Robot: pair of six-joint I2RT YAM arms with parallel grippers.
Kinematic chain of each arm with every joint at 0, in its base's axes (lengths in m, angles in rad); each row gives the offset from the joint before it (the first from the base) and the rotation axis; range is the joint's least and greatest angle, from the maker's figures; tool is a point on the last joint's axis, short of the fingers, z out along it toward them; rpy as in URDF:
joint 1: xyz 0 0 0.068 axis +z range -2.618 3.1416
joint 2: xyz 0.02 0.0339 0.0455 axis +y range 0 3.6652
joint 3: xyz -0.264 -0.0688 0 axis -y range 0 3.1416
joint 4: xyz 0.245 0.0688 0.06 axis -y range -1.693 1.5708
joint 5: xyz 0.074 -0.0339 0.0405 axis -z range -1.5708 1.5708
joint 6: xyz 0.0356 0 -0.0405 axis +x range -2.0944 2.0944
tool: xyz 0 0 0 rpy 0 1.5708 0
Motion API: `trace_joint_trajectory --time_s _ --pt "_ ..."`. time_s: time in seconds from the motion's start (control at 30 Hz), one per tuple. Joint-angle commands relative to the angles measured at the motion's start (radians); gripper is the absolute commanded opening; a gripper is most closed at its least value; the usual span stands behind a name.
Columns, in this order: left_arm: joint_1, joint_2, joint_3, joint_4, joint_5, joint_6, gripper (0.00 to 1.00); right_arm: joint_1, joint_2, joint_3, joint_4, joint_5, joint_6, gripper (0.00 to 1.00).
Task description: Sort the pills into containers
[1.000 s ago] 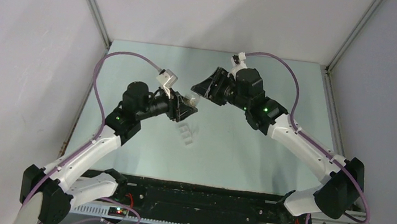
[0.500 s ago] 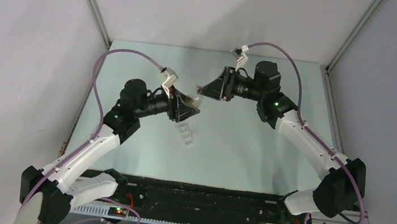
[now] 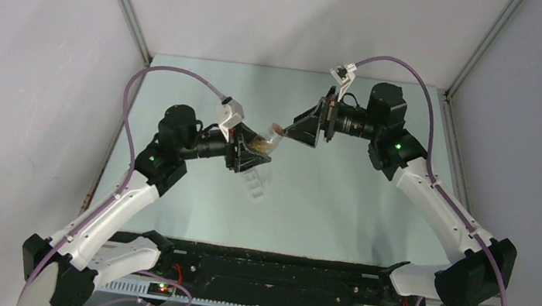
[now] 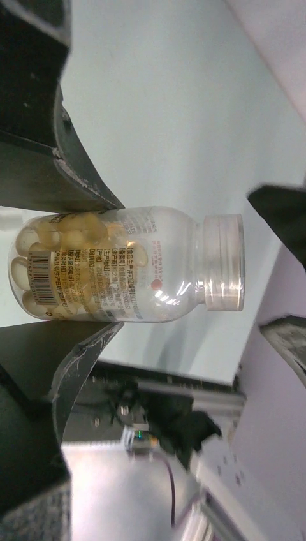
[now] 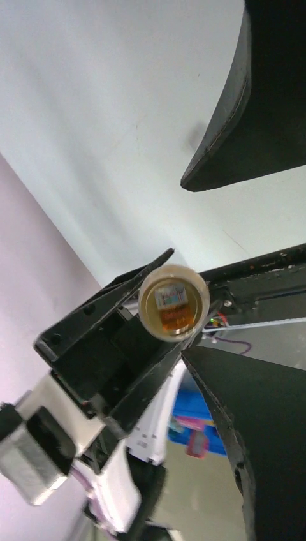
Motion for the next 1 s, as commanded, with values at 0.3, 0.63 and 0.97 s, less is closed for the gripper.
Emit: trace_joint_trajectory --time_s 0.3,0.63,0.97 --pt "-0.008 0.002 0.052 -0.201 -0.286 0.396 0.00 0.169 0.094 0.243 -0.423 0.506 0.140 0.96" --pt "-0.016 -0.047 0.015 -0.193 -0.293 0.471 0.00 0.175 0.187 0.319 -0.501 0.444 0.309 0.84" --pt "-0.017 -0.048 0.004 -0.172 -0.251 0.473 0.00 0.165 0.211 0.299 -0.420 0.300 0.332 0.59"
